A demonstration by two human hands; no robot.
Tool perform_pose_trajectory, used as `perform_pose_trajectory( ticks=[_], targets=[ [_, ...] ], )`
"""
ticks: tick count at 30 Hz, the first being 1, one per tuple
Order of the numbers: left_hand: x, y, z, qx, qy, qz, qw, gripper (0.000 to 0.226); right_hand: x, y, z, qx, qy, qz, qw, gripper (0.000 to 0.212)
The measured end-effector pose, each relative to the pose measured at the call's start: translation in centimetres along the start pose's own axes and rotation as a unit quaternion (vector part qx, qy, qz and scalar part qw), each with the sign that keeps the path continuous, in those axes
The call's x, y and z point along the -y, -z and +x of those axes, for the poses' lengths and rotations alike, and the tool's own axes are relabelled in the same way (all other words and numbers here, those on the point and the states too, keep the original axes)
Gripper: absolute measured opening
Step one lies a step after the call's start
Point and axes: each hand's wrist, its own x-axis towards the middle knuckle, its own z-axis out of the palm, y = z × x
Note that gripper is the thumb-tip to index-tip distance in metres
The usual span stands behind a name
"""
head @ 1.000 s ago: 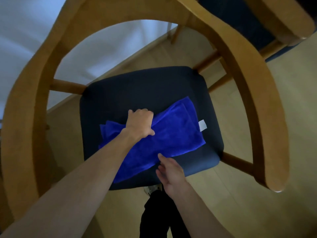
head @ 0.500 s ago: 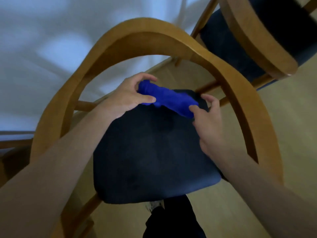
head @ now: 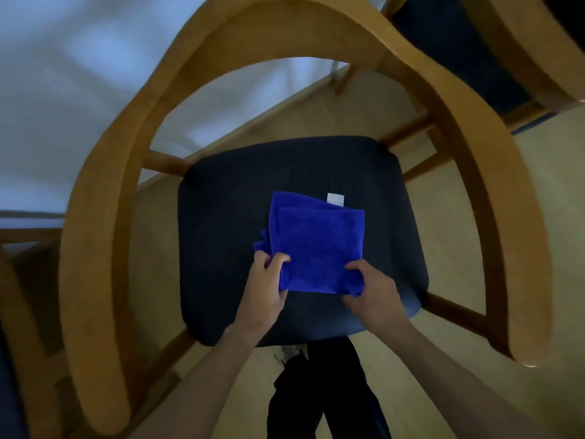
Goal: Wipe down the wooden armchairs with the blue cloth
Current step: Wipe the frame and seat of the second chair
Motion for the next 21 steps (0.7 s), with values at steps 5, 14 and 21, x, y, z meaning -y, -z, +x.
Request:
perform_pose_trajectory(
  ticks=[5, 14, 21],
  targets=[
    [-1.0, 3.4, 2.6, -0.008, -0.059, 0.074, 0.995, 0.035, 0.3, 3.7, 2.5, 0.002, 0.094, -0.096, 0.991, 0.036],
    [-5.1, 6.1, 13.1, 0.093, -0.059, 0.23, 0.967, 0.085, 3.8, 7.3, 10.8, 0.052, 0.142, -0.187, 0.971, 0.073],
    [-5.0, 5.0, 11.7, 0.139, -0.091, 0.313, 0.935, 0.067, 3.6, 5.7, 9.9, 0.079, 0.153, -0.194, 0.966, 0.069]
  ],
)
